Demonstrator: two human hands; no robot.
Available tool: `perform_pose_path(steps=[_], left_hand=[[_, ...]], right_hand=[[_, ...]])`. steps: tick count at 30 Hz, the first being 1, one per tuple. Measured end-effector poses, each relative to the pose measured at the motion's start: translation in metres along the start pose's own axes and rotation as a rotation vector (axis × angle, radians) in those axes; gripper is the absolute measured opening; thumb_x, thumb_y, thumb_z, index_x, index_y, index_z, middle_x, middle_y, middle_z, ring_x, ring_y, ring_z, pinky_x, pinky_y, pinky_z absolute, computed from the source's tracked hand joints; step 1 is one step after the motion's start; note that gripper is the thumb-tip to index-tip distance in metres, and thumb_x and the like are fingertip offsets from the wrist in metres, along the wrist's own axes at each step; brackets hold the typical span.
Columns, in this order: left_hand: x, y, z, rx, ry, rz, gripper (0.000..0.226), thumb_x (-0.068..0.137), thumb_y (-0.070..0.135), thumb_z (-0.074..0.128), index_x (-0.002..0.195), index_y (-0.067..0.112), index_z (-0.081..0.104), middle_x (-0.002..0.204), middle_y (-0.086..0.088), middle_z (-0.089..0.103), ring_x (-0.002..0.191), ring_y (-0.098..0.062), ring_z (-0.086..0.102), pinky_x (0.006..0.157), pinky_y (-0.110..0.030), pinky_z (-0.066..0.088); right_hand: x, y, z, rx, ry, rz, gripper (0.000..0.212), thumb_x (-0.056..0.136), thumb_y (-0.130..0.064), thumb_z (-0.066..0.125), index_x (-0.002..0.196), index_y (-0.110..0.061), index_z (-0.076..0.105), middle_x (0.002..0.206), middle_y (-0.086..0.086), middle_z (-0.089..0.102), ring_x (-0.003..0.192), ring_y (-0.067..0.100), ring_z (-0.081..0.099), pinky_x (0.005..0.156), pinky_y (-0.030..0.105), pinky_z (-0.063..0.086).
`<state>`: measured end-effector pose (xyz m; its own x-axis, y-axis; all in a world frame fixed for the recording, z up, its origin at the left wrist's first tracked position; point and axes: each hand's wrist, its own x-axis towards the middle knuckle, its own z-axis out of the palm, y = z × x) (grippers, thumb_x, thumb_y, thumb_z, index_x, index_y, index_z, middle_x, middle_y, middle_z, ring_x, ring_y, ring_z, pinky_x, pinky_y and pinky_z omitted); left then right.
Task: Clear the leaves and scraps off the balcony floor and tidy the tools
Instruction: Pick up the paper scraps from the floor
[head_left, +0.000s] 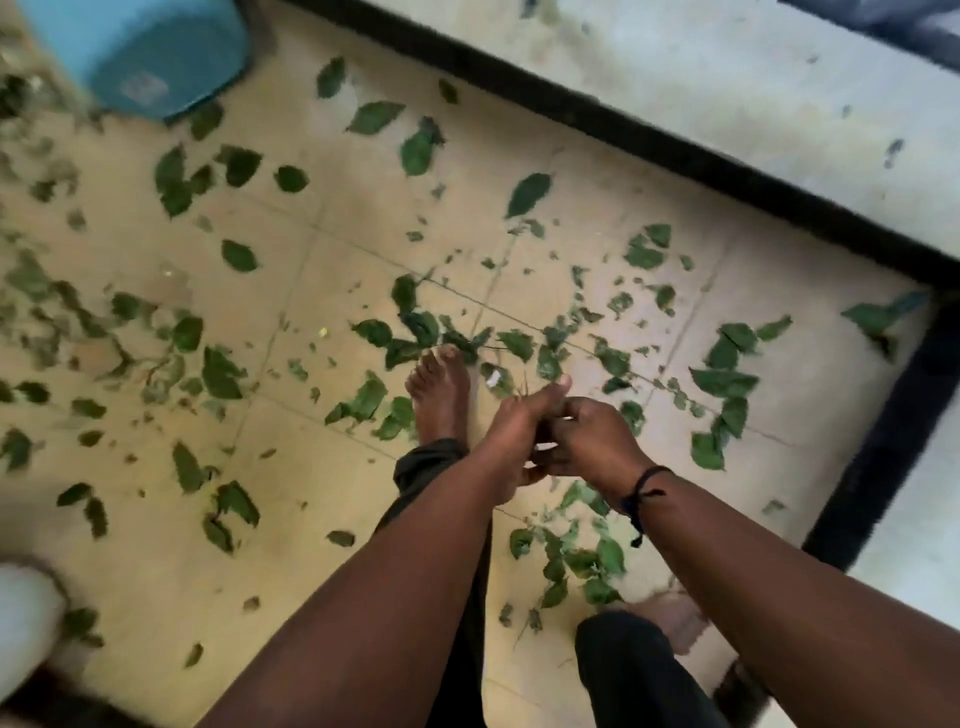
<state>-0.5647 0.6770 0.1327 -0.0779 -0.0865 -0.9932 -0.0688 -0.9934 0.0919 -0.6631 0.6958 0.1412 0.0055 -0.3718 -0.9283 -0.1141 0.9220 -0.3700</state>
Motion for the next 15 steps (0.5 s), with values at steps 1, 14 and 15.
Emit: perform_pose_path(steps=[1, 14, 15], left_hand=[[0.000, 0.000, -0.014, -0.048, 0.016, 0.009, 0.062, 0.083, 0.055, 0.068, 0.128, 0.014, 0.054, 0.105, -0.004, 0.063, 0.075, -0.015, 0.059, 0.061, -0.027, 0.045], [-0.091, 0.056, -0.243, -0.669, 0.310, 0.079, 0.045, 0.101, 0.028, 0.052, 0.135, -0.001, 0.049, 0.134, -0.027, 0.051, 0.126, -0.042, 0.051, 0.077, -0.037, 0.054], [-0.126, 0.062, -0.263, -0.673, 0.333, 0.039, 0.046, 0.099, 0.028, 0.056, 0.134, 0.000, 0.048, 0.133, -0.028, 0.051, 0.126, -0.042, 0.050, 0.078, -0.038, 0.054]], right_hand=[[0.003, -0.012, 0.012, -0.095, 0.007, -0.016, 0.015, 0.091, -0.007, 0.055, 0.096, -0.007, 0.069, 0.090, 0.015, 0.073, 0.076, 0.031, 0.072, 0.074, 0.048, 0.060], [-0.042, -0.136, 0.124, -1.580, -0.331, -0.069, 0.023, 0.096, -0.044, 0.044, 0.113, -0.031, 0.053, 0.116, -0.004, 0.063, 0.104, 0.017, 0.060, 0.083, 0.029, 0.046], [-0.037, -0.148, 0.131, -1.608, -0.318, -0.094, 0.026, 0.096, -0.043, 0.043, 0.116, -0.030, 0.053, 0.118, -0.004, 0.063, 0.106, 0.017, 0.060, 0.083, 0.029, 0.046]])
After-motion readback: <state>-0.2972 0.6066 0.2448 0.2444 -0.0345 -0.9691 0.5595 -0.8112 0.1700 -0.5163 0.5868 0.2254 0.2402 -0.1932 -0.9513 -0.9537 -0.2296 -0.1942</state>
